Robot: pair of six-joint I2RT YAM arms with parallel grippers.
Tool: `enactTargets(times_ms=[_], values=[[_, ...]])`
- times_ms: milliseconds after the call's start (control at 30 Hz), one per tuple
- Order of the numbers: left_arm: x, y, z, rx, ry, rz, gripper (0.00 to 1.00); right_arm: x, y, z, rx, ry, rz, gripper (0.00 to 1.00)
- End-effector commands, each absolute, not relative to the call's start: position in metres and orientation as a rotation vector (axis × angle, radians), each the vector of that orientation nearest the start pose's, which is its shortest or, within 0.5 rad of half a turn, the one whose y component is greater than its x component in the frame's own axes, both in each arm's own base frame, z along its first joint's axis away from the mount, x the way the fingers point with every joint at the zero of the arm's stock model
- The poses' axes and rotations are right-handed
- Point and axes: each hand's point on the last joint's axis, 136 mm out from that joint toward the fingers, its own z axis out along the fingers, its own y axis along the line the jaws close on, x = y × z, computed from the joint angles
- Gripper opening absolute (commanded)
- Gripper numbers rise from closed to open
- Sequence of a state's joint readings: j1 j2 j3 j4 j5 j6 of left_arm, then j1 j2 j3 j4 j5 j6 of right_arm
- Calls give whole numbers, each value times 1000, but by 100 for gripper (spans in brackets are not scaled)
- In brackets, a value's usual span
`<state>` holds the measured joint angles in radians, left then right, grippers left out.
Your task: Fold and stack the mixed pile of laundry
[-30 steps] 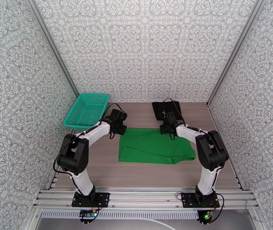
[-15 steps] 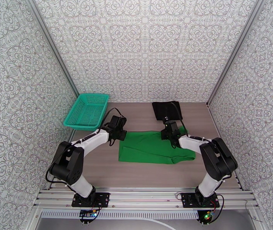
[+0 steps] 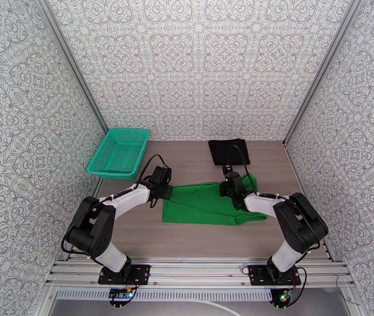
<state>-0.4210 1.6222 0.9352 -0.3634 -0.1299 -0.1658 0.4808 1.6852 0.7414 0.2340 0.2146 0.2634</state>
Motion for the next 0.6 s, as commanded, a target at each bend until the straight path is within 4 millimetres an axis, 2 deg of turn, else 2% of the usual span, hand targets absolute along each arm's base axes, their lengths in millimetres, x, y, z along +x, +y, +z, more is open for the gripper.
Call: enactTargets(times_ms=[0, 67, 200, 333, 433, 567], values=[[353, -134, 58, 237, 2581, -30, 4, 388, 160, 54, -42, 2237, 163, 9], [350, -134, 57, 233, 2587, -26, 12, 382, 160, 50, -32, 2238, 174, 19], [341, -136, 62, 225, 2578, -22, 41, 365, 162, 51, -37, 2240, 198, 38], [331, -146, 79, 237, 2542, -54, 61, 348, 158, 66, -38, 2218, 212, 46], [325, -156, 95, 264, 2509, -68, 64, 340, 152, 84, -27, 2204, 216, 49], [327, -161, 106, 260, 2500, -100, 61, 343, 155, 105, -32, 2206, 214, 48]])
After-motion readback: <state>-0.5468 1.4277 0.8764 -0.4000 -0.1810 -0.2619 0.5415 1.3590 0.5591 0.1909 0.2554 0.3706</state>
